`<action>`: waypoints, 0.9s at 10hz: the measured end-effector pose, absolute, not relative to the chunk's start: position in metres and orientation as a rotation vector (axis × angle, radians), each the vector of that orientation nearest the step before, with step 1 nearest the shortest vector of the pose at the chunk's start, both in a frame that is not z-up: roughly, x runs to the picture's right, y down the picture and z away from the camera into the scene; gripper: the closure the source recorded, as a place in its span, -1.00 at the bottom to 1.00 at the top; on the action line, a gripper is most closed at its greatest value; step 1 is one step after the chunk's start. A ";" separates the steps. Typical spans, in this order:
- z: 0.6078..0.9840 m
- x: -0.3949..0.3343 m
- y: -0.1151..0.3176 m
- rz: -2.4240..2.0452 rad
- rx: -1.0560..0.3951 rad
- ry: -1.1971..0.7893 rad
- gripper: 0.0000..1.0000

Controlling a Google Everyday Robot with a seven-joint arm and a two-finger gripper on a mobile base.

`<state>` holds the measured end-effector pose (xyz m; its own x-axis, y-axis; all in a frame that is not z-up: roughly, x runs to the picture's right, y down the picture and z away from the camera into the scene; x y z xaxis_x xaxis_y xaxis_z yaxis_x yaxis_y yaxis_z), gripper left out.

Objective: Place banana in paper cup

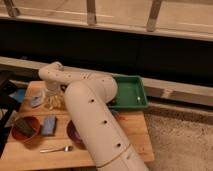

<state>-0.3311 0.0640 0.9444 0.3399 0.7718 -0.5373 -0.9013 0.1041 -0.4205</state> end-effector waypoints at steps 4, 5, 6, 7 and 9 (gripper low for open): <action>0.943 -0.332 0.064 1.229 -0.776 0.197 0.64; 0.941 -0.336 0.066 1.226 -0.783 0.195 0.85; 0.940 -0.337 0.067 1.222 -0.785 0.198 0.96; 0.940 -0.334 0.067 1.224 -0.784 0.199 1.00; 0.936 -0.337 0.064 1.218 -0.774 0.158 1.00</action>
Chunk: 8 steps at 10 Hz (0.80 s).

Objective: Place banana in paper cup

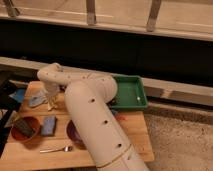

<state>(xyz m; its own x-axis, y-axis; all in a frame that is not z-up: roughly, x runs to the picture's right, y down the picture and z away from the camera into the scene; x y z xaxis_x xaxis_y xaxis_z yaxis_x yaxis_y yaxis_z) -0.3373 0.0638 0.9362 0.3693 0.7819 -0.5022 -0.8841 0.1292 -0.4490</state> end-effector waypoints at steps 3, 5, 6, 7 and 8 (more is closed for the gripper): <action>0.917 -0.323 0.027 1.270 -0.744 0.091 1.00; 0.899 -0.310 -0.007 1.314 -0.712 0.035 1.00; 0.895 -0.302 -0.019 1.331 -0.694 0.019 1.00; 0.895 -0.296 -0.028 1.339 -0.675 0.014 1.00; 0.897 -0.289 -0.040 1.343 -0.650 0.015 1.00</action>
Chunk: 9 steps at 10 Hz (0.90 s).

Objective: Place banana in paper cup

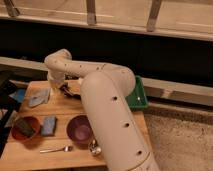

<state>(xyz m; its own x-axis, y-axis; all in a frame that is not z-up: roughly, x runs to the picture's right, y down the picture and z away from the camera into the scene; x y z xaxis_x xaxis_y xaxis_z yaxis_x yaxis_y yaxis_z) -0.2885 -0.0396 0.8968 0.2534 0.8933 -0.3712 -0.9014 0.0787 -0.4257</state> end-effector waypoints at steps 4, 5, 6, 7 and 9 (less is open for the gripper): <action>0.916 -0.249 -0.096 1.368 -0.539 0.062 1.00; 0.921 -0.237 -0.104 1.386 -0.523 0.076 1.00; 0.923 -0.221 -0.109 1.412 -0.506 0.092 1.00; 0.921 -0.201 -0.112 1.442 -0.481 0.112 1.00; 0.910 -0.163 -0.112 1.496 -0.432 0.143 1.00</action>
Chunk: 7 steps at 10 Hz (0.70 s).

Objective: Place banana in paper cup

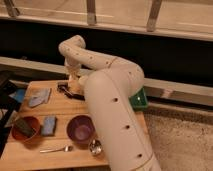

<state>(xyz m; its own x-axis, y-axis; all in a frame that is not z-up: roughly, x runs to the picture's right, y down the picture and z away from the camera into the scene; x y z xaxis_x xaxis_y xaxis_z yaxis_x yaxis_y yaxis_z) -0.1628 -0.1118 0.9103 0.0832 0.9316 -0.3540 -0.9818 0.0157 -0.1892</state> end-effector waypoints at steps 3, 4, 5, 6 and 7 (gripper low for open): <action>0.892 -0.117 -0.109 1.554 -0.367 0.190 1.00; 0.889 -0.109 -0.106 1.567 -0.358 0.209 1.00; 0.888 -0.105 -0.102 1.574 -0.355 0.226 1.00; 0.889 -0.103 -0.095 1.575 -0.363 0.240 1.00; 0.890 -0.105 -0.087 1.578 -0.382 0.242 1.00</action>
<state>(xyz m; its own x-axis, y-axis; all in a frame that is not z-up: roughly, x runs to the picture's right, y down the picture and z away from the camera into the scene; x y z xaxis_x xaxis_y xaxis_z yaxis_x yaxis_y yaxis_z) -0.1054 -0.0867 0.8900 -0.0131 0.9223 -0.3863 -0.9957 -0.0477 -0.0800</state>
